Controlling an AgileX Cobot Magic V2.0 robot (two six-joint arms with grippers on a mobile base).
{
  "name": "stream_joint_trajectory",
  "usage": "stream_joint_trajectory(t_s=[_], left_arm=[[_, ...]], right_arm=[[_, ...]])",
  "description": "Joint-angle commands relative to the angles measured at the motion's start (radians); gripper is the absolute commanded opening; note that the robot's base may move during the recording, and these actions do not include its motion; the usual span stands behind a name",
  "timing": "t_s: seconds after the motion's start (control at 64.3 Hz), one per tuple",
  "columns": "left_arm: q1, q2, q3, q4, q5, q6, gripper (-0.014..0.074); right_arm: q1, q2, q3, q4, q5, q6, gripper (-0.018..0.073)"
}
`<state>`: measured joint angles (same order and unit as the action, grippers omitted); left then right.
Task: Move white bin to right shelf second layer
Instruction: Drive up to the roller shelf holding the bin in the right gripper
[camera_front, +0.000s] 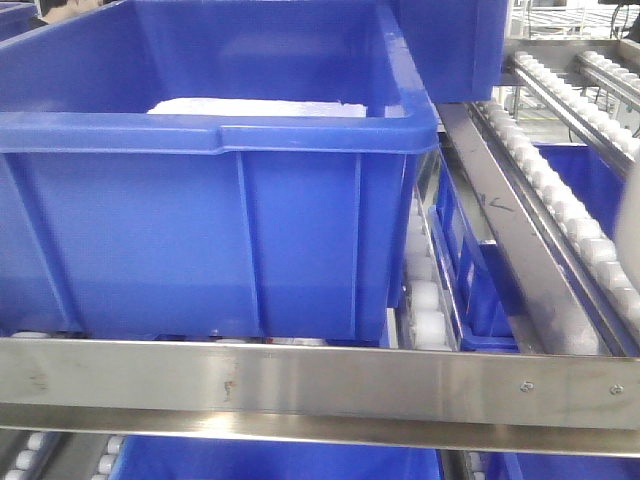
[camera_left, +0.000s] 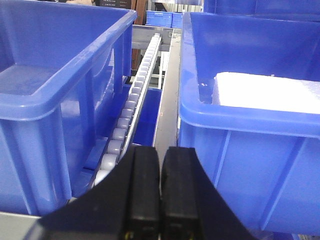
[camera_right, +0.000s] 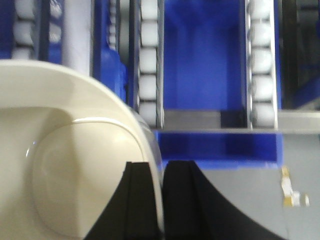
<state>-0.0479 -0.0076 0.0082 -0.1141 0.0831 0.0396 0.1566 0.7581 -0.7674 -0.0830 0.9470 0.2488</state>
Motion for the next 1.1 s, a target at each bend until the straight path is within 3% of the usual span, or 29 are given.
stream_joint_trajectory(t_s=[0.0,0.373,0.497,0.653,0.777,1.088], left_arm=[[-0.003,-0.018,0.028,0.000,-0.083,-0.005,0.0085],[-0.003,-0.018,0.028,0.000,-0.083,-0.005,0.0085],[-0.003,-0.018,0.028,0.000,-0.083,-0.005,0.0085],[-0.003,-0.018,0.028,0.000,-0.083,-0.005,0.0085],[-0.003,-0.018,0.028,0.000,-0.083,-0.005,0.0085],[-0.003,-0.018,0.028,0.000,-0.083,-0.005,0.0085]], right_arm=[[-0.006,-0.002,-0.030,-0.013,-0.094,-0.003,0.0066],[-0.006,0.028,-0.030,-0.019,-0.154,-0.007,0.0066],[-0.032,0.064,-0.032,-0.003,-0.222,-0.088,0.0066],[-0.169,0.127,-0.033,0.131,-0.322,-0.259,0.0066],[-0.310,0.193,-0.033,0.262,-0.358,-0.461,0.0066],[-0.506,0.364,-0.033,0.645,-0.449,-0.914,0.0066]])
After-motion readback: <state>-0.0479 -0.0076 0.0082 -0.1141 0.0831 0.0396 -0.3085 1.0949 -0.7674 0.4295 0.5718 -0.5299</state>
